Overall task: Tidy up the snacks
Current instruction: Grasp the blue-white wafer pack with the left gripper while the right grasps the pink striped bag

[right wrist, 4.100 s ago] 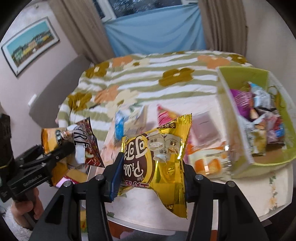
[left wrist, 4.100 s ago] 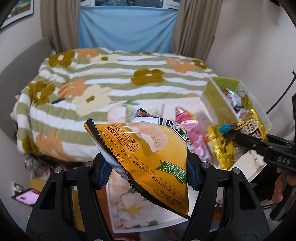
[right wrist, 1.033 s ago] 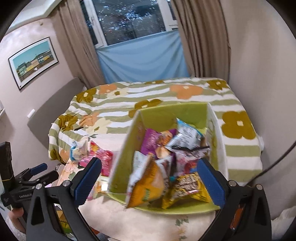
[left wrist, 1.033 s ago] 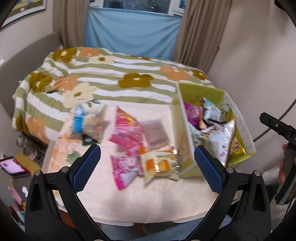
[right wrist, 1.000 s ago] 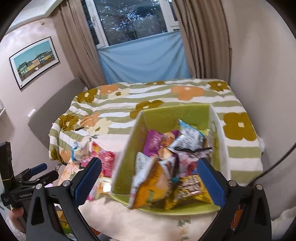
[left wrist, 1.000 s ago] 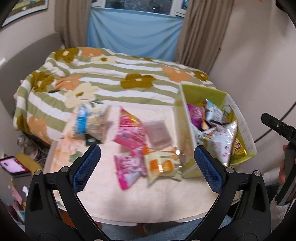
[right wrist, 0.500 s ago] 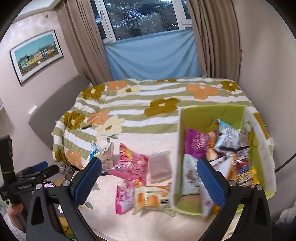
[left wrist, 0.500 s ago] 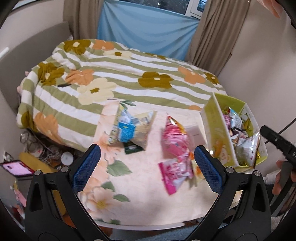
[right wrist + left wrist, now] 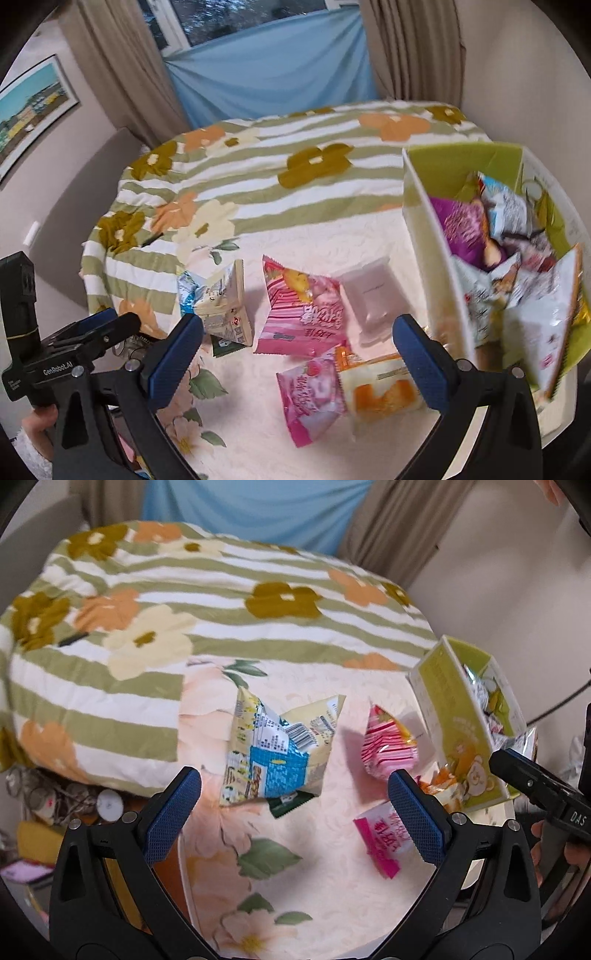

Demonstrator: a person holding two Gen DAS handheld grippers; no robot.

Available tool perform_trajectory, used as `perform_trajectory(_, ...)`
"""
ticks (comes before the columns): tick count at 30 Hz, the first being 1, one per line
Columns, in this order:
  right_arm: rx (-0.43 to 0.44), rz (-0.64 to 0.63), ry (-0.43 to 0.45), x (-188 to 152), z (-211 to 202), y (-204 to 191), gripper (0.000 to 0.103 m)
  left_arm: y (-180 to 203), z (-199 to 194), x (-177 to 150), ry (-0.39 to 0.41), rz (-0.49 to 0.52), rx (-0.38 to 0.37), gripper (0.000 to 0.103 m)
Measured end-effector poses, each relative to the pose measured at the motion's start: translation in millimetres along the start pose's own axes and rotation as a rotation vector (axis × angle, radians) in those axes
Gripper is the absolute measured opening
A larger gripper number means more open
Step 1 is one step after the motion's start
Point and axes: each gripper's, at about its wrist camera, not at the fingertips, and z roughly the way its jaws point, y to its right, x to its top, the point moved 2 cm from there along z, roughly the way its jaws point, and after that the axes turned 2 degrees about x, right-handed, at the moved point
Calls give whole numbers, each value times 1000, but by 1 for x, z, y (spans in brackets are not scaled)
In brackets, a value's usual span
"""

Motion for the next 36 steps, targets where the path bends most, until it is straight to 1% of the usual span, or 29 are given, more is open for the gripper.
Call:
perform_trajectory(5, -42, 42, -50, -6, 33, -8, 102, -11, 44, 4, -67, 29, -40, 100)
perform_trajectory(11, -70, 47, -124, -11, 68, -11, 102, -20, 82, 6, -106, 28, -68, 100)
perform_trajectory(14, -75, 42, -138, -12, 81, -12, 102, -21, 97, 10, -121, 34, -90, 100)
perform_trajectory(18, -80, 36, -153, -8, 97, -10, 102, -19, 108, 14, -124, 61, -89, 100)
perform_trajectory(22, -56, 44, -203, -6, 114, -3, 102, -18, 117, 16, -147, 68, -110, 100)
perform_trajectory(23, -53, 47, -215, -6, 118, -1, 102, -18, 118, 16, -147, 72, -113, 98)
perform_trajectory(24, -53, 45, -222, -5, 121, 0, 102, -17, 119, 17, -147, 79, -119, 92)
perform_trajectory(25, -54, 44, -228, -5, 124, 1, 102, -17, 120, 17, -150, 83, -125, 88)
perform_trajectory(26, -48, 41, -236, -5, 127, 2, 102, -16, 120, 18, -151, 87, -125, 87)
perform_trajectory(28, -42, 37, -248, -6, 133, 3, 102, -15, 121, 20, -153, 95, -124, 80)
perform_trajectory(30, -38, 39, -254, -7, 138, 4, 102, -14, 122, 22, -154, 97, -121, 70)
perform_trajectory(34, -30, 58, -262, -8, 145, 10, 101, -14, 122, 24, -159, 96, -116, 67)
perform_trajectory(36, -31, 67, -270, -9, 148, 14, 95, -16, 121, 25, -159, 86, -116, 65)
